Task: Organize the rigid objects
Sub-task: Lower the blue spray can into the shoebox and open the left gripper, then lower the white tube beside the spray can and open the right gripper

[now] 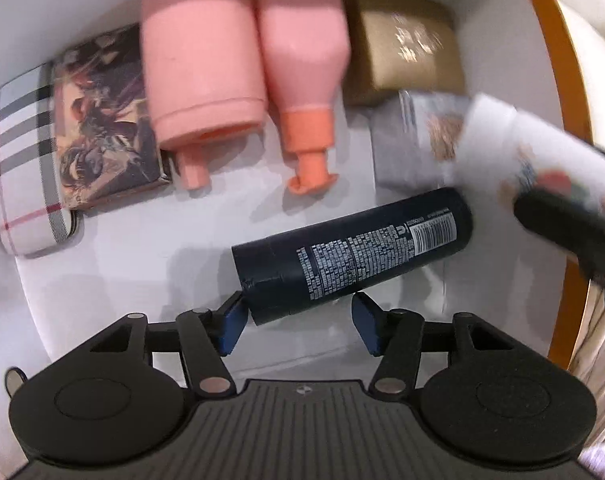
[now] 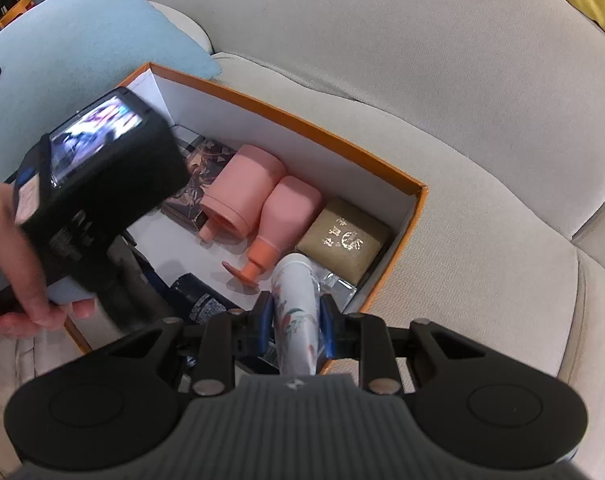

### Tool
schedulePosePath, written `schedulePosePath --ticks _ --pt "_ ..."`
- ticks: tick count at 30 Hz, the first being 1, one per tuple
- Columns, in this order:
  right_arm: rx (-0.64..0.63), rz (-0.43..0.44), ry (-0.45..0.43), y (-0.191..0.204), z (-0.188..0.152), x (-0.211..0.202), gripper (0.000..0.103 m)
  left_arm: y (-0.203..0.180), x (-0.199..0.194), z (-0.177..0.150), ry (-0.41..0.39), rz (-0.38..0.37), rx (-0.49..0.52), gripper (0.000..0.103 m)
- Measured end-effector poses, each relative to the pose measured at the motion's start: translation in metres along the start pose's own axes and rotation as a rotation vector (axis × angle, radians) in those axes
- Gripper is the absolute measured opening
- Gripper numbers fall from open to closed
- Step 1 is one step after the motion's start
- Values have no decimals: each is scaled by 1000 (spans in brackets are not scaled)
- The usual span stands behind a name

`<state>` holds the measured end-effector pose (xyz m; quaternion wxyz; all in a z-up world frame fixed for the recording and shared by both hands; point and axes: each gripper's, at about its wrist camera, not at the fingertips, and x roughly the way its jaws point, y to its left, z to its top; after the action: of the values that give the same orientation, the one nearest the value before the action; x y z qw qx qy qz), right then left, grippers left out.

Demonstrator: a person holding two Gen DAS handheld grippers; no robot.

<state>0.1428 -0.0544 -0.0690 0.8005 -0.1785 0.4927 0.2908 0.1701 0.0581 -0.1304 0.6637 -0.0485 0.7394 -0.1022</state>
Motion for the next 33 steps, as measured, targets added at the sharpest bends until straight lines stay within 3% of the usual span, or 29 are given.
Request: schedulePosePath --ticks 3,5,12,16,23,29,33 --pt "-17 9 -3 -1 0 -2 25 3 -5 -3 -55 1 0 63" --pt "-34 15 -1 -2 0 -2 25 5 -7 -5 -77 33 12 51" --pt "-125 59 27 11 -1 -4 25 22 -15 -16 -74 -29 -7 51" --pt "-173 109 70 21 -4 0 25 42 -35 -36 -124 -46 -32 51" --pt "-59 229 174 26 0 26 25 65 -61 -61 -266 -54 -102 51" --pt "64 339 257 37 5 54 25 68 -58 -60 -295 -51 -149 51" --pt "156 365 315 39 9 75 26 76 -71 -62 -290 -32 -141 51"
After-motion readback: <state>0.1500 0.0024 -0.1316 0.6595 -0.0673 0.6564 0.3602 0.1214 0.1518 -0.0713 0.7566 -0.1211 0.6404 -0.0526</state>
